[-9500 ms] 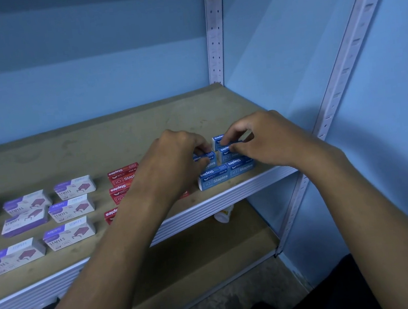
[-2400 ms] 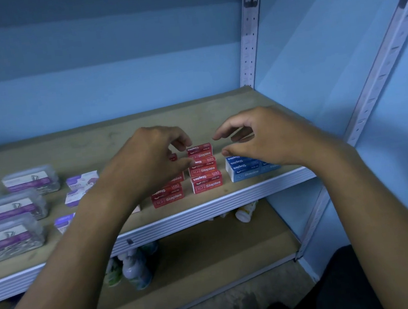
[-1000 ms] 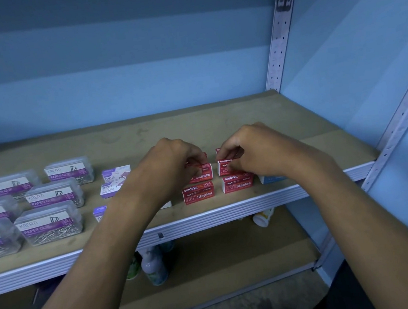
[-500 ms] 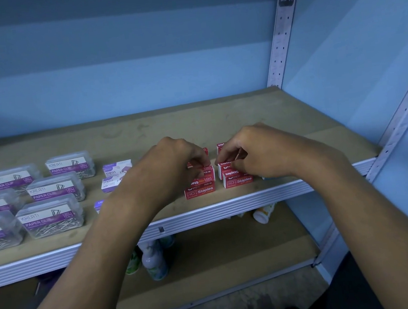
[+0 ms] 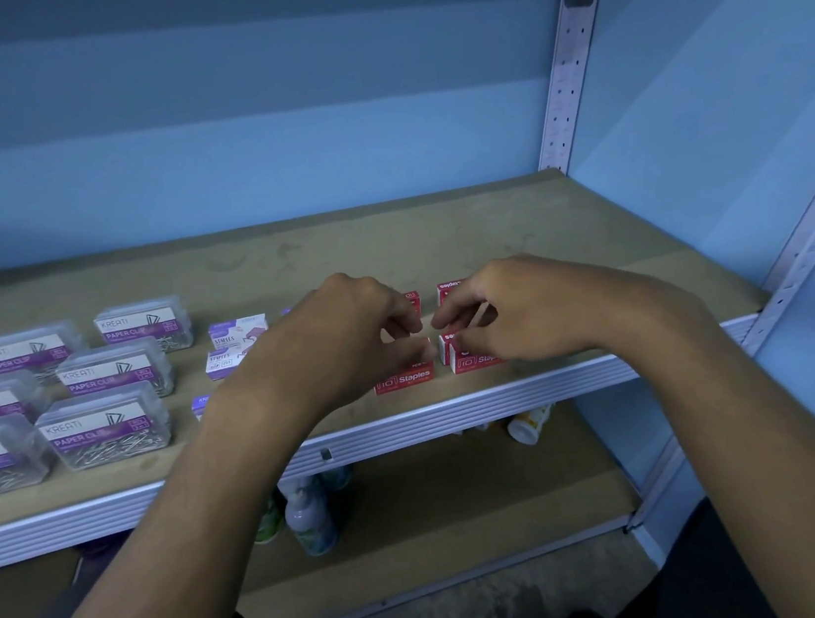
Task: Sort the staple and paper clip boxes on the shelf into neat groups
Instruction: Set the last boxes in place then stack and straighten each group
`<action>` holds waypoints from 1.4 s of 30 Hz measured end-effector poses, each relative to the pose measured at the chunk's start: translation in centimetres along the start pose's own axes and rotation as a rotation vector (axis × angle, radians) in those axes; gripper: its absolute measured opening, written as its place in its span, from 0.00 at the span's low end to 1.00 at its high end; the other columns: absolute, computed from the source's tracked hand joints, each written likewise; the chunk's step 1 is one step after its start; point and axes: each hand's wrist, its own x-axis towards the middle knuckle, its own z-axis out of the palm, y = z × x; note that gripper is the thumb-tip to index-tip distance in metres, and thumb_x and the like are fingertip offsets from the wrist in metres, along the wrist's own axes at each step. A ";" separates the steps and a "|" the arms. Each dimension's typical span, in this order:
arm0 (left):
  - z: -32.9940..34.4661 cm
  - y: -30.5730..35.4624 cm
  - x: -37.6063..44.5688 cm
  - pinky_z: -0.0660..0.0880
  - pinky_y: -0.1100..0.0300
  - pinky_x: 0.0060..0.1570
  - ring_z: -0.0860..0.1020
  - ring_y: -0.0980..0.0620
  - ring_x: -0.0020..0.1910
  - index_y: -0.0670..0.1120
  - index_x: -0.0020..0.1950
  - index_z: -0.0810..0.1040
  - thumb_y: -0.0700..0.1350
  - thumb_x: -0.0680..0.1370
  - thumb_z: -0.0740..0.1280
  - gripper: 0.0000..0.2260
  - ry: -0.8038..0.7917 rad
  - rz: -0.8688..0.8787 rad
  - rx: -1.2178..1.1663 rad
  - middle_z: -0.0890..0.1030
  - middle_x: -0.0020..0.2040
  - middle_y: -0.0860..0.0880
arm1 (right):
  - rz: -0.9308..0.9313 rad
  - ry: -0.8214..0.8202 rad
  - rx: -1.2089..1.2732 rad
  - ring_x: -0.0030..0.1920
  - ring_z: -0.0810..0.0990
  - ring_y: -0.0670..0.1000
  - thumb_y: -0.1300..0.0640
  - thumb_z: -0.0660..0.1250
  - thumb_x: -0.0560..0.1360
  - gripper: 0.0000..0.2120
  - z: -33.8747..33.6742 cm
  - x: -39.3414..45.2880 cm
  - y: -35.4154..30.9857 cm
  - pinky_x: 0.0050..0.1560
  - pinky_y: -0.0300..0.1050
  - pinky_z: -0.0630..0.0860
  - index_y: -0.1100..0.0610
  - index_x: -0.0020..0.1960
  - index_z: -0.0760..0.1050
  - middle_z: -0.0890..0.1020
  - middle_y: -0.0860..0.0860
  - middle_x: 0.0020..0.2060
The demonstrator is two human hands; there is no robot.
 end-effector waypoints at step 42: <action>0.1 1.6 0.4 0.71 0.64 0.44 0.80 0.56 0.46 0.53 0.52 0.85 0.51 0.69 0.77 0.13 -0.015 -0.025 -0.002 0.84 0.49 0.54 | 0.098 0.049 -0.139 0.53 0.81 0.52 0.57 0.75 0.74 0.16 0.8 0.5 -1.7 0.53 0.45 0.78 0.44 0.59 0.82 0.80 0.50 0.55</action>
